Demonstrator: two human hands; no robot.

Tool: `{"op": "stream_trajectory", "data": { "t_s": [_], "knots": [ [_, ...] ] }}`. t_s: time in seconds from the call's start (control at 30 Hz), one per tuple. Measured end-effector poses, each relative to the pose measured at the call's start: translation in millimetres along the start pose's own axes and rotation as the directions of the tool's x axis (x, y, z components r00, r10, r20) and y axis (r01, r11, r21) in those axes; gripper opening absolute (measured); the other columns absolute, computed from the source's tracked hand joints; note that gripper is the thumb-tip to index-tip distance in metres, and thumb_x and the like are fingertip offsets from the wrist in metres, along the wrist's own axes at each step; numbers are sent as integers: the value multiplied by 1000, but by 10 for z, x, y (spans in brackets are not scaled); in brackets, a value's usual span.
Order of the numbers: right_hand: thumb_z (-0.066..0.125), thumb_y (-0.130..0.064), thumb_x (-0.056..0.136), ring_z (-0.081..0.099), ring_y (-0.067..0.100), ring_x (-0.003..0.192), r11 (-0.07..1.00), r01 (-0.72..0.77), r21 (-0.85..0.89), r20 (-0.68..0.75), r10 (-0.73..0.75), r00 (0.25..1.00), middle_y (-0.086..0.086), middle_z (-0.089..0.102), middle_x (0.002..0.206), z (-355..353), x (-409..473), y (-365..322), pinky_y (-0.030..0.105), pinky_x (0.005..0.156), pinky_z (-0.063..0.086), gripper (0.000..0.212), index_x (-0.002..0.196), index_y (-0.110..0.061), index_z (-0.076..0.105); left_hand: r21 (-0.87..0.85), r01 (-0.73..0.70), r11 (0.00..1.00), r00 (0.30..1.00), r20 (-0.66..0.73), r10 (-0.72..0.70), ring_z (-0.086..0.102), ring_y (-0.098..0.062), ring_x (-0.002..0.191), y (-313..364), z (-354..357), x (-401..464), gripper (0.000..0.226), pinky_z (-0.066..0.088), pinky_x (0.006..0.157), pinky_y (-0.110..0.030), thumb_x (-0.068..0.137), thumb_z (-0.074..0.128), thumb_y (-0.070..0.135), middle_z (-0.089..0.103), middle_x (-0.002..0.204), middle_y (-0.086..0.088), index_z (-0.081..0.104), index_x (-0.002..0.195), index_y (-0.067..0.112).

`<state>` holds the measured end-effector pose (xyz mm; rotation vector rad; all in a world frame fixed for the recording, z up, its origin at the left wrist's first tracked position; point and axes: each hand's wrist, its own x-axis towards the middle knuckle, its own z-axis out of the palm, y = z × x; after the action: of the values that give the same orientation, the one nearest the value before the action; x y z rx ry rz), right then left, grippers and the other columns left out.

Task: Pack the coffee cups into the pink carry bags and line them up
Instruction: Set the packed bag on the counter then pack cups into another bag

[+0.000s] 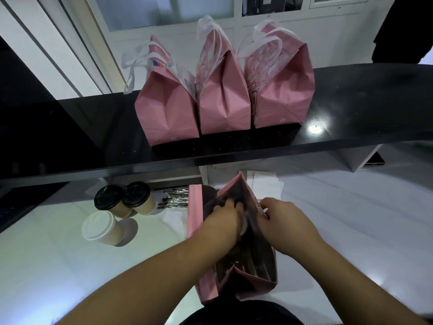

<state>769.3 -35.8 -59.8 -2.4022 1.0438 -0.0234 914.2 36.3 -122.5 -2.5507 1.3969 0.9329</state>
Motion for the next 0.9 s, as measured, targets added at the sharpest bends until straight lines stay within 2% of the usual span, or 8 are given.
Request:
{"op": "stream_trajectory", "data": {
  "t_s": [0.1, 0.23, 0.33, 0.43, 0.57, 0.67, 0.77, 0.9],
  "knots": [
    [48, -40, 100, 64, 10, 67, 1000, 0, -11, 3, 0, 1000, -8, 71, 85, 24, -13, -18, 32, 61, 59, 20, 101, -29, 65, -2, 5, 1000, 1000, -28, -5, 42, -44, 137, -58, 102, 15, 73, 42, 110, -60, 94, 70, 29, 25, 162, -7, 31, 155, 26],
    [46, -40, 100, 60, 9, 61, 999, -4, -39, 19, 4, 1000, -8, 65, 72, 44, -17, -34, 26, 49, 45, 22, 89, -29, 62, 10, 4, 1000, 999, -36, -4, 45, -44, 135, -60, 88, -5, 77, 44, 109, -59, 92, 73, 28, 27, 161, -9, 31, 156, 24],
    [46, -40, 101, 61, 13, 63, 999, -15, -40, 20, 16, 1000, -6, 66, 74, 30, -16, -48, 31, 55, 54, 26, 86, -27, 63, 86, 20, 996, 999, -29, -17, 50, -43, 131, -29, 20, -100, 76, 46, 107, -55, 92, 73, 30, 33, 156, -13, 31, 156, 22],
    [47, -36, 102, 61, 12, 61, 999, -22, -24, 26, 23, 999, -4, 67, 75, 37, -23, -81, 27, 51, 47, 24, 87, -26, 64, 161, 15, 987, 999, -51, -7, 55, -39, 127, 85, -133, -265, 67, 48, 105, -52, 96, 68, 29, 43, 152, -13, 37, 155, 19],
    [48, -29, 97, 57, 13, 60, 999, -23, -28, 20, 24, 1000, -5, 61, 68, 19, -30, -99, 29, 46, 36, 24, 75, -25, 57, 186, -143, 972, 949, -252, 188, 67, -27, 102, 235, -430, -613, 30, 55, 81, -39, 97, 62, 23, 69, 122, -7, 66, 126, 19],
    [47, -34, 97, 60, 16, 61, 999, -21, -44, 38, 23, 999, -5, 64, 68, -2, -30, -98, 31, 48, 45, 27, 80, -22, 64, 100, -216, 971, 800, -552, 235, 65, -21, 92, 26, -639, -906, 19, 56, 75, -38, 98, 55, 36, 68, 104, 2, 68, 108, 27],
    [44, -46, 99, 63, 16, 59, 999, -11, -47, 35, 13, 999, -4, 67, 69, -14, -39, -131, 32, 53, 54, 37, 87, -20, 68, -72, -186, 980, 697, -712, 80, 63, -14, 90, -528, -736, -1074, 21, 55, 75, -35, 98, 57, 43, 67, 102, 9, 66, 110, 30],
    [44, -45, 99, 66, 19, 58, 998, -16, -65, 32, 19, 999, -3, 68, 67, 6, -25, -190, 39, 58, 60, 37, 89, -19, 69, -303, 57, 951, 715, -653, -251, 66, -20, 96, -1487, -586, -1083, 29, 56, 82, -38, 94, 64, 38, 68, 111, 4, 67, 120, 26]
  ]
}}
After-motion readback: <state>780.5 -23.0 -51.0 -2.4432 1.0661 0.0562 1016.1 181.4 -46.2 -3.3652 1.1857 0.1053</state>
